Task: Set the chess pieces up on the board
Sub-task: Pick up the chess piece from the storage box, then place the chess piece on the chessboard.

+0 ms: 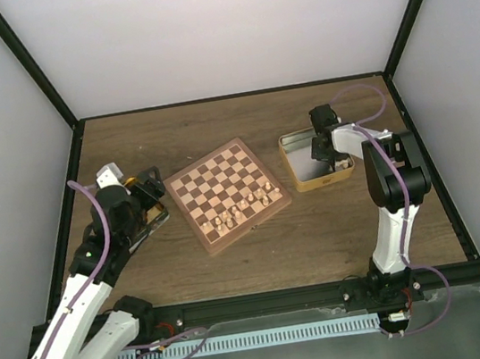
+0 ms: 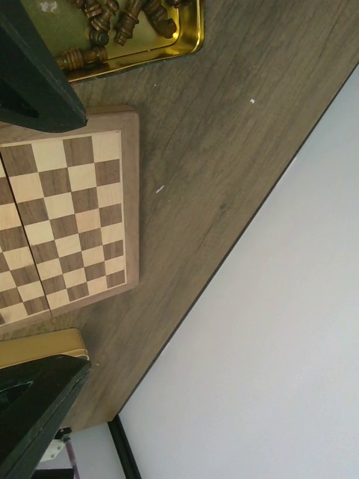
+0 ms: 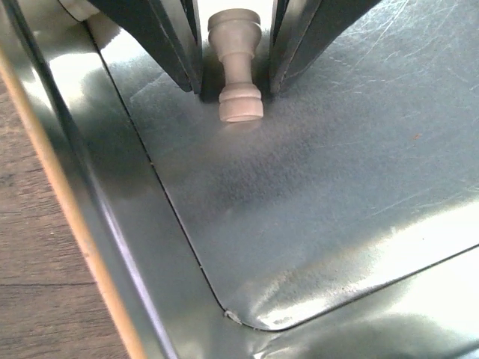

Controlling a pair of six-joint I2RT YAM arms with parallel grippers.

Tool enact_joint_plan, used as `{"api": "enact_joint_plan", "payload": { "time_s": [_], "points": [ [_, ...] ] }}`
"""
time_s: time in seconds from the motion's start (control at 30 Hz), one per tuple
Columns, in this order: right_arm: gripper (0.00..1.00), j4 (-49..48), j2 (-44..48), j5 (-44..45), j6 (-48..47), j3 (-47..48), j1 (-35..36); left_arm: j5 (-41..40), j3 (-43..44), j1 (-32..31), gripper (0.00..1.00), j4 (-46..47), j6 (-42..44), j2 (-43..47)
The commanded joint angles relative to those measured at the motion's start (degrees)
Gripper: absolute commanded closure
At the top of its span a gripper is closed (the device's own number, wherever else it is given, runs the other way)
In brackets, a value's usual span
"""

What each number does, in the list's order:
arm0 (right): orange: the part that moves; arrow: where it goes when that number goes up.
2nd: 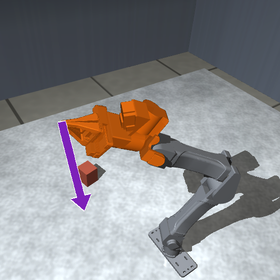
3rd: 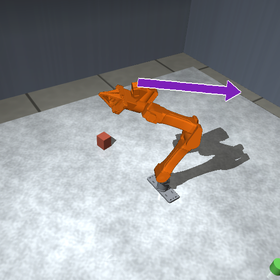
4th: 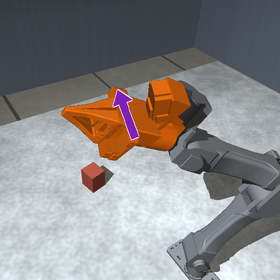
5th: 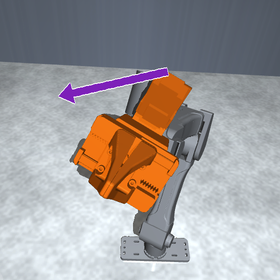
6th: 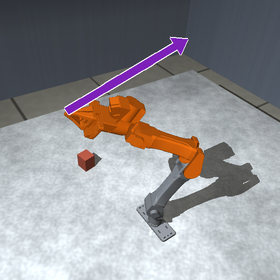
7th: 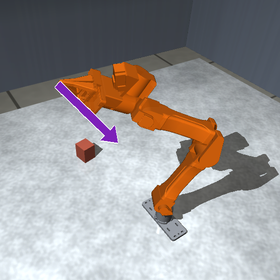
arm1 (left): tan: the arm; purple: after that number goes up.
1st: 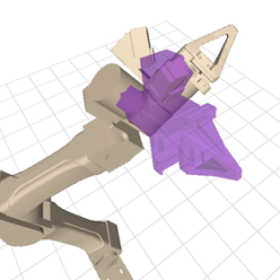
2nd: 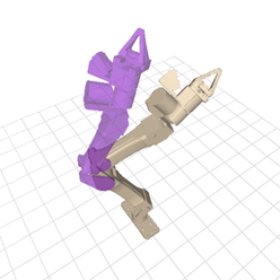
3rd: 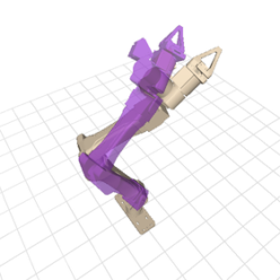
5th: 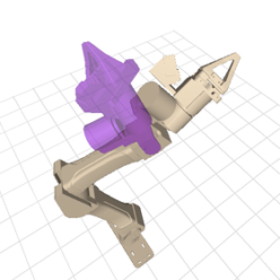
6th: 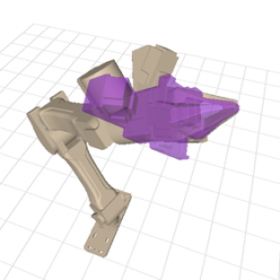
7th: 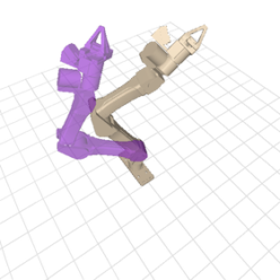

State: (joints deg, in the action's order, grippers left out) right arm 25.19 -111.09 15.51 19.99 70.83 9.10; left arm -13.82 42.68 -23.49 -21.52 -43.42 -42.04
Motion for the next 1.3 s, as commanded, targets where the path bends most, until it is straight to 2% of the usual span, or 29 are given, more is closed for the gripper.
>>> {"api": "enact_joint_plan", "payload": {
  "time_s": [0.0,0.1,0.33,0.47,0.57,0.67,0.77,0.97,1.1,1.27],
  "points": [
    [0.73,0.77,-1.38,-3.16,-0.30,1.81,-1.02,0.20,-0.05,0.24,0.17,0.91,0.53,0.63],
    [0.75,1.00,-1.13,-3.29,-0.06,1.67,-1.02,0.20,-0.22,0.24,0.17,0.78,0.47,0.78],
    [0.90,-0.04,1.98,-5.61,0.59,-0.88,-1.06,0.78,-0.31,0.28,0.17,1.19,0.10,0.62],
    [0.89,-5.40,6.42,-7.90,0.08,-4.34,-1.02,2.57,-0.38,0.28,0.16,2.02,0.04,0.32],
    [0.89,-11.22,11.85,-12.37,-1.10,-7.68,-0.90,6.97,-0.89,0.28,0.16,4.66,1.39,-0.04],
    [0.89,-16.14,17.76,-19.70,-2.06,-10.19,-0.31,18.12,-1.24,0.28,0.16,10.99,4.83,-1.38],
    [0.89,-21.12,24.12,-30.64,-2.84,-12.44,0.92,29.74,-0.65,0.28,0.16,17.49,5.56,-4.77],
    [0.88,-29.75,31.44,-58.95,-4.70,-15.18,5.72,40.22,2.89,0.28,0.16,21.01,3.70,-9.87],
    [0.88,-29.71,33.09,-67.21,-7.41,-13.80,11.71,49.14,3.81,0.28,0.14,25.12,0.11,-12.27],
    [0.88,-29.16,33.60,-73.81,-9.47,-11.52,17.91,55.15,3.92,0.23,0.14,28.49,-2.00,-14.29]
  ]
}}
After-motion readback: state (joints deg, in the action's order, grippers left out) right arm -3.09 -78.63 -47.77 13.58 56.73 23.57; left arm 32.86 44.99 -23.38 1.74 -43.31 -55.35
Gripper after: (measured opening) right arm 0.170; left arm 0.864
